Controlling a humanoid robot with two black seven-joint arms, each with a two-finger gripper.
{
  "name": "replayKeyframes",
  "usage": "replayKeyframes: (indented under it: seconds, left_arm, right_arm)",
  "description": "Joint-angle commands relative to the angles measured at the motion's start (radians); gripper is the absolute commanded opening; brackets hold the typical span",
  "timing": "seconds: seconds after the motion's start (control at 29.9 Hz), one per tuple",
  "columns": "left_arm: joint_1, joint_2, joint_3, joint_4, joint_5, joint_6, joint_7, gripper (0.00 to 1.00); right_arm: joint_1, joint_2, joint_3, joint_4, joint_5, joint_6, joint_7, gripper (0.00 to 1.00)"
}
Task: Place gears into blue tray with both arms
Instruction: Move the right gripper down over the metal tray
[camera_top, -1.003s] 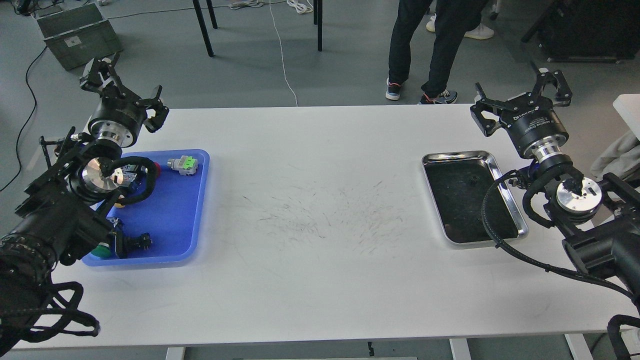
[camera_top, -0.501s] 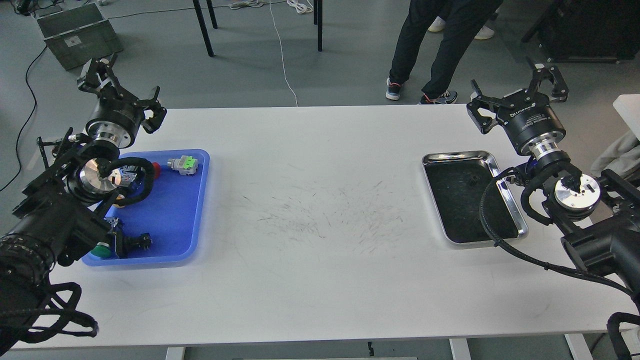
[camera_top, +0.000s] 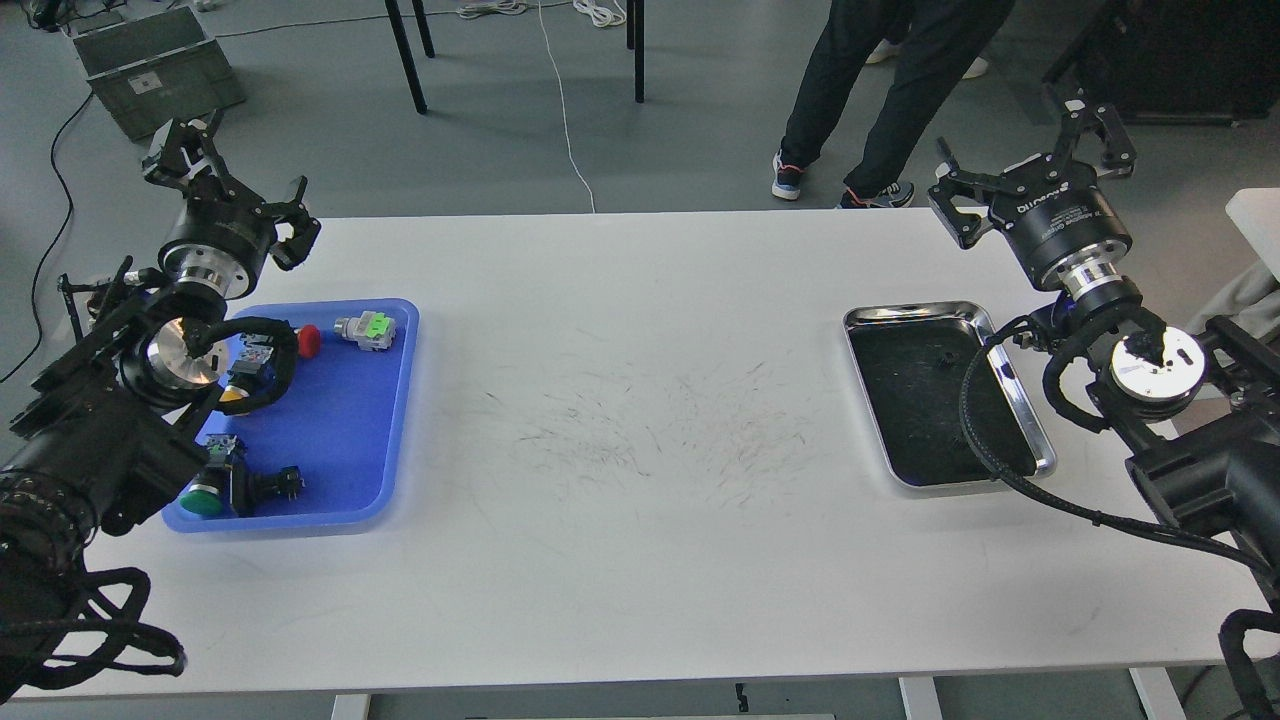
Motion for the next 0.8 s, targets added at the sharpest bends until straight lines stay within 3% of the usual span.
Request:
replayKeyframes:
  seconds: [0.0,0.13,0.43,0.67,0.77]
  left_arm:
    - [0.010,0.003,0.021,-0.008,0.002,-0.010,-0.002,0.98]
    - [0.008,0.023,0.028,-0.006,0.005,-0.007,-0.010,0.98]
    - [0.027,0.030,0.085,-0.005,0.008,-0.002,-0.028,0.98]
    - [0.047,0.032,0.082,-0.003,0.000,-0.010,-0.129,0.98]
    - [0.047,0.029,0.082,-0.003,0.000,-0.010,-0.133,0.98]
  right_arm:
    - [0.034,-0.007,-0.003,0.000,-0.053,-0.009,-0.002,0.99]
    - [0.122,-0.034,-0.135,-0.006,-0.139,-0.012,-0.002,0.99]
    - [0.407,-0.169,-0.756,0.000,-0.208,-0.012,-0.002,0.99]
    - [0.724,-0.191,-1.299,0.124,-0.522,-0.009,-0.046,0.99]
    - [0.795,-0.179,-1.437,0.141,-0.738,-0.015,-0.065,0.99]
